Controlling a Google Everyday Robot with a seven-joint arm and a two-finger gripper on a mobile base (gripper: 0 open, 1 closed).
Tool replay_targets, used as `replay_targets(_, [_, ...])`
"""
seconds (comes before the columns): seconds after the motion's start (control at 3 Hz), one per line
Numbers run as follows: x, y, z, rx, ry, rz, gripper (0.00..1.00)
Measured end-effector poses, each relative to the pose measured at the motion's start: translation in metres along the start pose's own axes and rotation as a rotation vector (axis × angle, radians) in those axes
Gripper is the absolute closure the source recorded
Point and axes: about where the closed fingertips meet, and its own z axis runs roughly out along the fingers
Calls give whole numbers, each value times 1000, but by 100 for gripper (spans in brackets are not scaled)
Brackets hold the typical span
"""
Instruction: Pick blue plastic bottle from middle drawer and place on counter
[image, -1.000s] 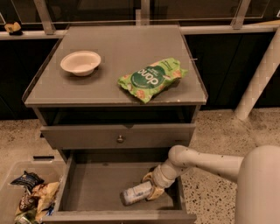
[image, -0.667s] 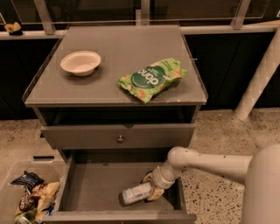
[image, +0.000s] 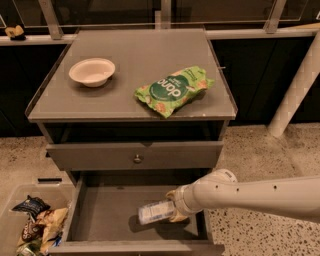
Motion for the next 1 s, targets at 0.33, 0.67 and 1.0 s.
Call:
replay_targets(0.33, [-16,8,-52,104,41,17,100])
replay_targets(0.67, [-38,5,-100,171,64,24,100])
replay_targets(1.0, [-44,-1,-110,191,69,12,100])
